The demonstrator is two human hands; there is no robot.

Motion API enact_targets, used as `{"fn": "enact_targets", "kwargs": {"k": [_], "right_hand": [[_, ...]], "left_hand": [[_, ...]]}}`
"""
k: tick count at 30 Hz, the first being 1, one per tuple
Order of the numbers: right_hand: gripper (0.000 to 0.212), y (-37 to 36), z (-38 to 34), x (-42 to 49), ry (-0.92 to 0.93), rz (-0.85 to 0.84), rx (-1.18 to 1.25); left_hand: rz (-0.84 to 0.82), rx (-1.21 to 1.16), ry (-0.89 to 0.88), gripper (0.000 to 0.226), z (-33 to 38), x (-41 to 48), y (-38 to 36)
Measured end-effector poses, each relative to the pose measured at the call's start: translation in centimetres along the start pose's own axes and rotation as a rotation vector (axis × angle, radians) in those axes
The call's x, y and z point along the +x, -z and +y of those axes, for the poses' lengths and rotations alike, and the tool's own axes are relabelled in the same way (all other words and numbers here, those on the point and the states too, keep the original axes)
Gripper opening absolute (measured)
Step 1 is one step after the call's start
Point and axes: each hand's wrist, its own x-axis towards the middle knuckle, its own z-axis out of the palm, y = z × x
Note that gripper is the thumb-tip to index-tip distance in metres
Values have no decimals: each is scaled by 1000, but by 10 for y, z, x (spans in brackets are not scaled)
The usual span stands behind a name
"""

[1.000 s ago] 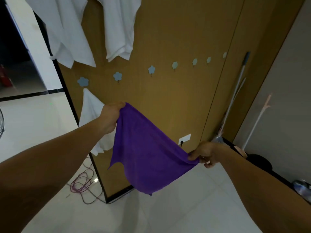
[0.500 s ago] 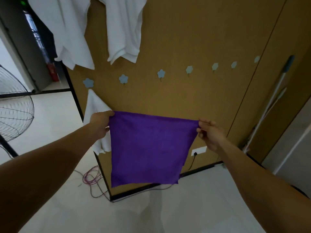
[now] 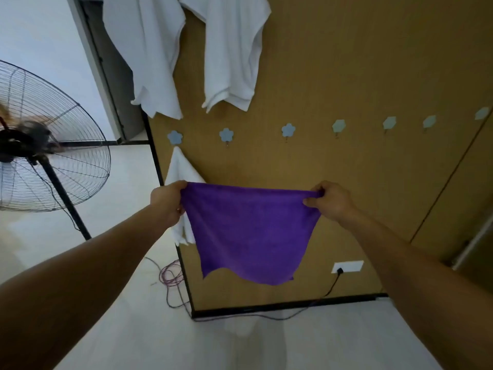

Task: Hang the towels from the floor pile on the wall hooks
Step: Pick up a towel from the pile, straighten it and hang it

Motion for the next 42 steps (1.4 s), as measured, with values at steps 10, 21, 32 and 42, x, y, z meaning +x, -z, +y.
{"fn": "enact_targets", "kwargs": {"k": [10,21,32,42], "right_hand": [[24,-31,-16,35,-335,-202,580],[36,-45,-50,79,-217,-529,337],[32,-102,-91,136,157,172,64],[11,-127,-113,194,245,-308,419]], "left_hand": [[107,272,-94,39,2,53,20],[-321,674,-140,12,35,100,10],[-119,845,-797,22,43,147,-28],[-248,620,-822,5,43,169,-89]]}}
